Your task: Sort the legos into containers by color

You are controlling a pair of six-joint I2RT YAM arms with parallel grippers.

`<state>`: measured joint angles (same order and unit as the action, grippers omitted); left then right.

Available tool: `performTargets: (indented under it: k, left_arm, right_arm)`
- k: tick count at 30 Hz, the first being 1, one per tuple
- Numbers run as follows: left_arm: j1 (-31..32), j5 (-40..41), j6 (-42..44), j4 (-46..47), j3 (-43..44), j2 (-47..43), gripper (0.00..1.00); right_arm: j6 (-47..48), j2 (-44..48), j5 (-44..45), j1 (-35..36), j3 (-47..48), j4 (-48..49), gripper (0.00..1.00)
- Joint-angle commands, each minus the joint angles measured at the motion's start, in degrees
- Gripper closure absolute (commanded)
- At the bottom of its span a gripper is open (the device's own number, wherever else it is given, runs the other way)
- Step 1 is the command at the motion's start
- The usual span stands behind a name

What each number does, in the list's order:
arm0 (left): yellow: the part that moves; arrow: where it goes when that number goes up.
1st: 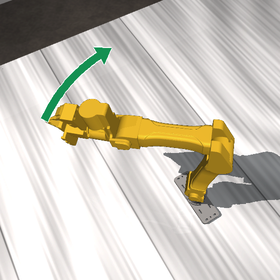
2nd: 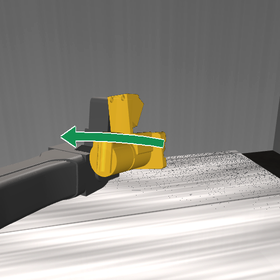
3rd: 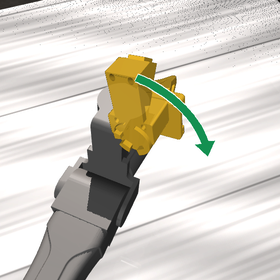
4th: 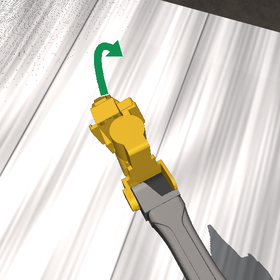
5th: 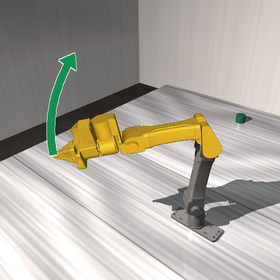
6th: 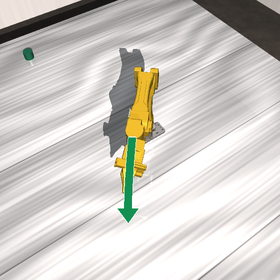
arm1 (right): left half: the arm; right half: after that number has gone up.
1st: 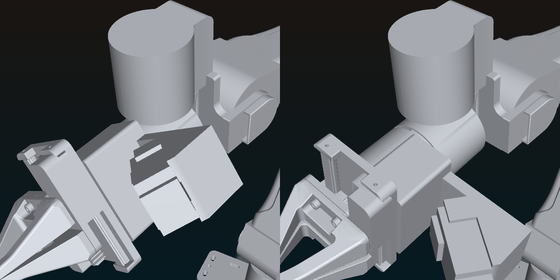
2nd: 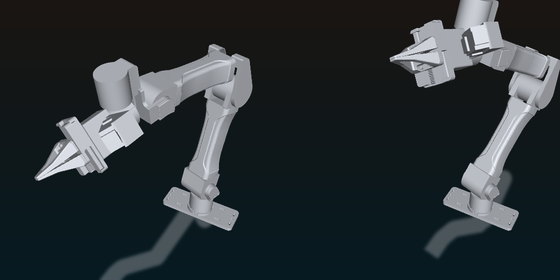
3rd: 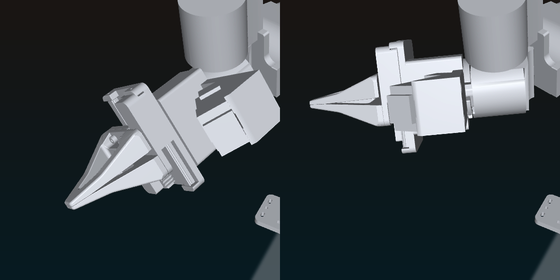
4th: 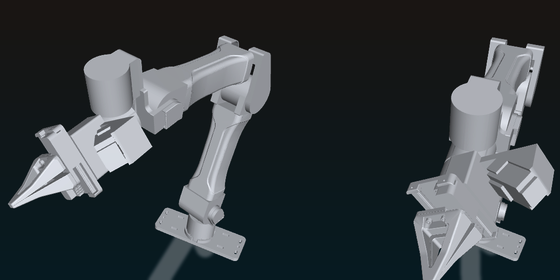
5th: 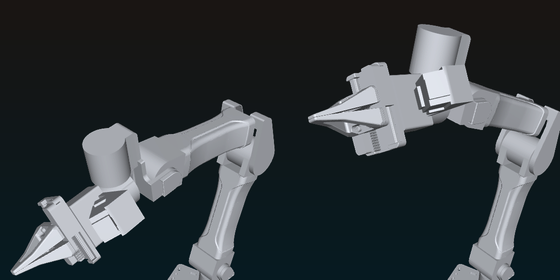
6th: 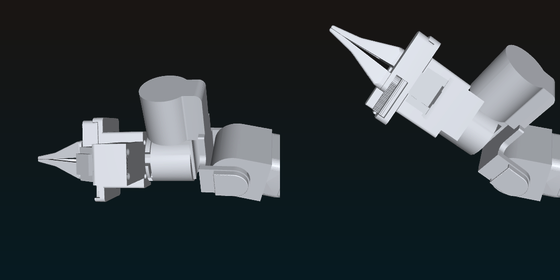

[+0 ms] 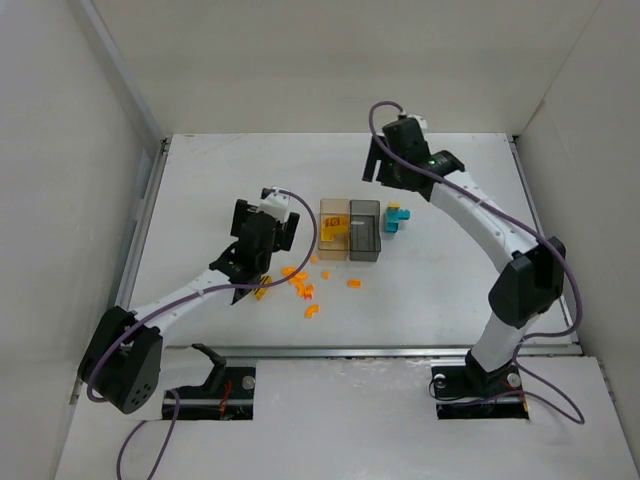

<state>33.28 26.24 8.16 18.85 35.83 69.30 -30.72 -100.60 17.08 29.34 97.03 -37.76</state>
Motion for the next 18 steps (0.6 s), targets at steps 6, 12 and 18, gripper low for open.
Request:
performTargets:
  k: [6,12,18]
  left_arm:
    - [-0.14,-1.37,0.80,3.21,2.75,0.05,0.10]
    - [-0.14,-1.89,0.28,3.21,3.27,0.58,0.10]
    - [-0.14,-1.89,0.27,3.21,3.28,0.58,0.10]
  right_arm:
    - [-1.01,-0.92,-0.56,-4.91,-8.97,-4.34,0.10]
    - [-0.39,-3.37,-1.44,-5.44,-11.25,-2.06,0.22]
    - [-0.39,-6.97,-0.21,-5.96,-11.25,0.83,0.29]
